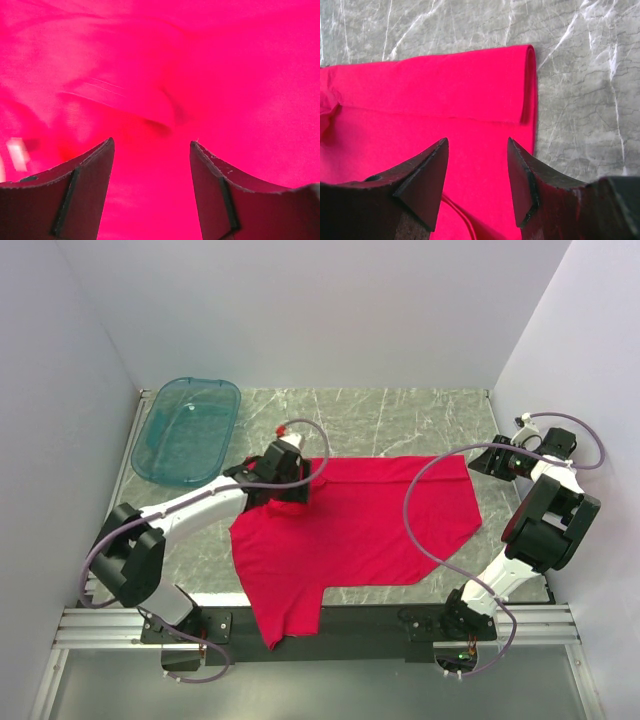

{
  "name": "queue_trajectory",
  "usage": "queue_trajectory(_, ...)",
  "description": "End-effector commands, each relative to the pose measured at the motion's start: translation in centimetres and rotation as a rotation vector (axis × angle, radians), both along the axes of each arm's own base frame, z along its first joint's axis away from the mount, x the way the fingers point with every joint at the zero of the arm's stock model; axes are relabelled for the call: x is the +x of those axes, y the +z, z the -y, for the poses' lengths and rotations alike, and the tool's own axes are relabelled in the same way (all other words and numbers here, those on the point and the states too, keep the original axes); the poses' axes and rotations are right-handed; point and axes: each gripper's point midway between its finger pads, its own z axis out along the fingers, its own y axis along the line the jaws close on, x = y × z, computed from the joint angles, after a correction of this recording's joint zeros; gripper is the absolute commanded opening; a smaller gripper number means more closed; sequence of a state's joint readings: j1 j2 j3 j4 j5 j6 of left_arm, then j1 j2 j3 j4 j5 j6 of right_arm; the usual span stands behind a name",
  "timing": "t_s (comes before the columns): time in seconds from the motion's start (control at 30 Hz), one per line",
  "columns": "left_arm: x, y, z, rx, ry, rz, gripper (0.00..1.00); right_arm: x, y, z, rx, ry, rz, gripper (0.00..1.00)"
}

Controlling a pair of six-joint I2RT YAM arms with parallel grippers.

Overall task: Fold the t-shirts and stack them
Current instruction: Fold the tshirt

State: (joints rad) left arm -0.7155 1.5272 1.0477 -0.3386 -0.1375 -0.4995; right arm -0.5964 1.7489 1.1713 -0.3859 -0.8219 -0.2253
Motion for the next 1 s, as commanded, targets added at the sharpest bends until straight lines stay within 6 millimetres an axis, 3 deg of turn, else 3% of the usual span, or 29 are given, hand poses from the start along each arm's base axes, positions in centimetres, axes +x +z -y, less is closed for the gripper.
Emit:
queue_trajectory(0.0, 2.6, 0.1, -3.0, 0.040, 0.124, 0.042, 0.67, 0.0, 1.6, 0.1, -0.004, 0.003, 0.042, 0.57)
queue_trajectory(0.13, 4.4, -1.9, -4.7, 0.060, 0.147, 0.006, 0.66, 0.0, 1.5, 0.0, 0.003, 0.006, 0.040, 0.57)
queue_trajectory(0.37, 6.8, -3.7, -5.3, 0.060, 0.092, -0.055, 0.63, 0.0, 1.5, 0.0, 0.003, 0.007, 0.041, 0.57)
queue_trajectory(0.6, 7.5, -5.4, -6.4, 0.068, 0.055, -0.107, 0.61, 0.1, 1.4, 0.2, 0.016, 0.003, 0.039, 0.57)
queue_trajectory(0.97, 7.2, -5.8, -5.2, -0.035, -0.029, -0.165, 0.53, 0.0, 1.2, 0.3, 0.021, 0.004, 0.036, 0.57)
